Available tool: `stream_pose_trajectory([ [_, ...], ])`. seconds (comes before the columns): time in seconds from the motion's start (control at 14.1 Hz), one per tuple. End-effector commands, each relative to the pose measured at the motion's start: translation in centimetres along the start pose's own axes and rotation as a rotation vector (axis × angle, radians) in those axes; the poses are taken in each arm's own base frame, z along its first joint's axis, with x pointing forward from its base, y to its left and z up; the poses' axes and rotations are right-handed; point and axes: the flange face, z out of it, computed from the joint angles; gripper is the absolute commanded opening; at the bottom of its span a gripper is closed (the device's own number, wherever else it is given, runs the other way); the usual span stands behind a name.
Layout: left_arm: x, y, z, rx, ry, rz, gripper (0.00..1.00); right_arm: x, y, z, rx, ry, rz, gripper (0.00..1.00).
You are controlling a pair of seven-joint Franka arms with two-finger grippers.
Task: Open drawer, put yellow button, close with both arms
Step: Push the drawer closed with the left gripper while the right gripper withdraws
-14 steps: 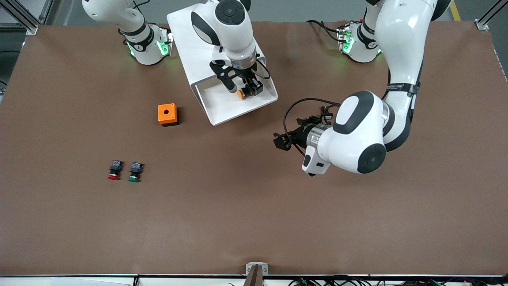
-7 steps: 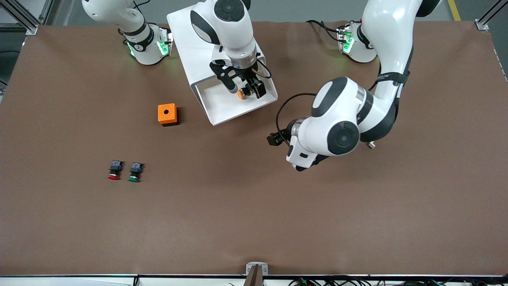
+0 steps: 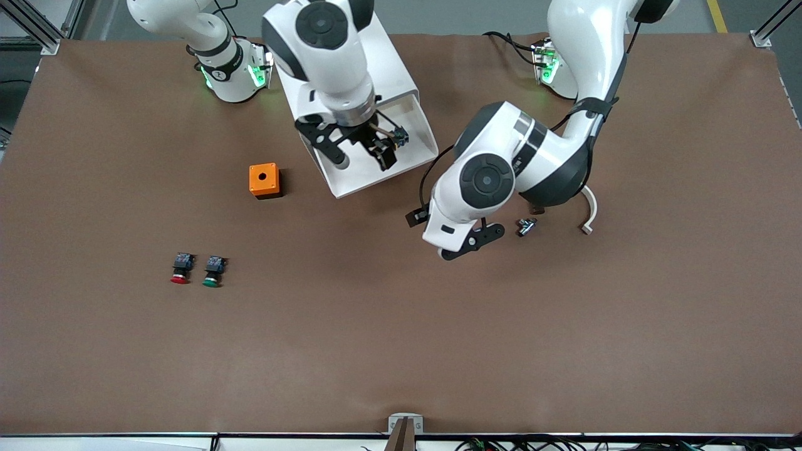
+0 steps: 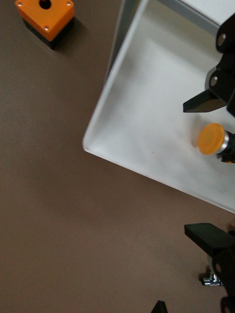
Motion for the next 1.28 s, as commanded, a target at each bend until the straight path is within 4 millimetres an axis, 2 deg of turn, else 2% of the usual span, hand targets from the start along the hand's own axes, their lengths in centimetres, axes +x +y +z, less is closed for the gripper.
stream_pose_trajectory([
  [0.0, -2.3, 0.4, 0.6, 0.009, 0.092, -0.032, 1.00, 6.1, 1.4, -1.6, -0.021, -0.005, -0.098, 1.00],
  [0.28, -5.3, 1.5, 2.2, 0.020, 0.121, -0.001, 1.00, 14.2, 5.0, -4.8, -0.068, -0.049, -0.238, 1.00],
  [0.43, -7.0, 2.3, 3.0, 0.028, 0.121, 0.001, 1.00, 18.6, 7.4, -6.6, -0.088, -0.077, -0.311, 1.00],
  [0.78, -10.7, 4.0, 4.5, 0.021, 0.124, -0.039, 1.00, 28.6, 15.8, -9.8, -0.086, -0.138, -0.470, 1.00],
  [0.85, -11.9, 4.4, 4.8, 0.021, 0.122, -0.036, 1.00, 29.9, 17.3, -10.2, -0.087, -0.147, -0.474, 1.00],
  [1.21, -14.7, 5.2, 6.2, 0.032, 0.108, -0.049, 1.00, 36.6, 24.2, -11.0, -0.059, -0.171, -0.574, 1.00],
])
